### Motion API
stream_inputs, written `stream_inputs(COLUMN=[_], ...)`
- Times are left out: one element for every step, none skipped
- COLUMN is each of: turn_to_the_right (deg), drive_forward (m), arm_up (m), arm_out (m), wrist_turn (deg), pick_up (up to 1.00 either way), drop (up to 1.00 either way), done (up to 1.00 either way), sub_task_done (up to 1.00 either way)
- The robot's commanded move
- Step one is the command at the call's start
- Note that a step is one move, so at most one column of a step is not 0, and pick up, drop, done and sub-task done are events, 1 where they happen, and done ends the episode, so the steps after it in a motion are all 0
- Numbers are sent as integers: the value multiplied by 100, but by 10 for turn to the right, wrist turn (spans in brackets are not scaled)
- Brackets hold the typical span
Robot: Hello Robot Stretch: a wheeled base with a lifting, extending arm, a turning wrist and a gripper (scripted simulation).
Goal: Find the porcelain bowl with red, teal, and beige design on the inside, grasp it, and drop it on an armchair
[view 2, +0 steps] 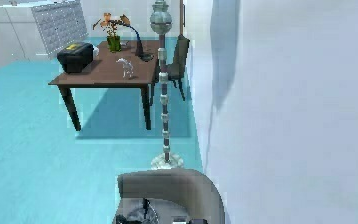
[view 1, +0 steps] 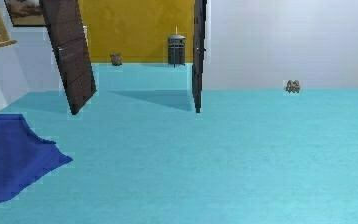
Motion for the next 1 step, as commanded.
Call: stream_inputs(turn_to_the_right=[0], drive_forward=[0], arm_up=[0], arm_out=[0], wrist_turn=[0], pick_up=[0], drop=[0], done=[100], sub_task_done=[0])
